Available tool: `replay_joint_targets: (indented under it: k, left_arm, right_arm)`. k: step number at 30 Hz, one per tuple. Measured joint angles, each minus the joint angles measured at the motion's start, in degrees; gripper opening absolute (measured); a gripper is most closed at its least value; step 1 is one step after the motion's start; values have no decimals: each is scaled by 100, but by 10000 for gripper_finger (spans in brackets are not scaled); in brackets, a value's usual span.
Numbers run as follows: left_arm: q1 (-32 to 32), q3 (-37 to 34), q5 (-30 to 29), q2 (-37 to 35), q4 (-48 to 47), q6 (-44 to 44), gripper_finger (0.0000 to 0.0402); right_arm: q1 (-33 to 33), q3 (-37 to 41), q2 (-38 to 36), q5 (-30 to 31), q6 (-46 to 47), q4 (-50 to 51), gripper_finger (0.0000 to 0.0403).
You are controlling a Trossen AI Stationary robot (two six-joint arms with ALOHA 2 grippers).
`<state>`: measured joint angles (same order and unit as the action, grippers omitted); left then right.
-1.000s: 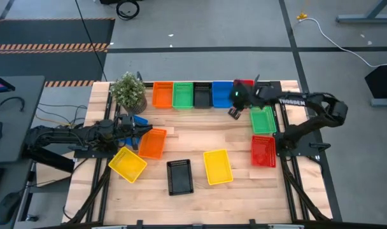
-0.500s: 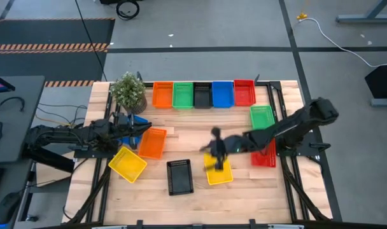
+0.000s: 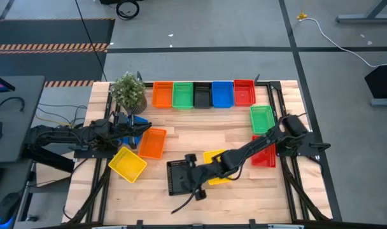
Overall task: Stack baskets by color
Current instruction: Stack the bottom black bin on top of the top black bin
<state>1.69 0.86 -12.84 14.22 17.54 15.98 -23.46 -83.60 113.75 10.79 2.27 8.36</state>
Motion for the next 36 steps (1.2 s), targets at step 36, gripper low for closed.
replay_joint_targets:
  k: [36]
  left_arm:
    - [-7,-2,1146,2,-771,851,21]
  right_arm:
    - [-487,-2044,1815,692,853,1867,81]
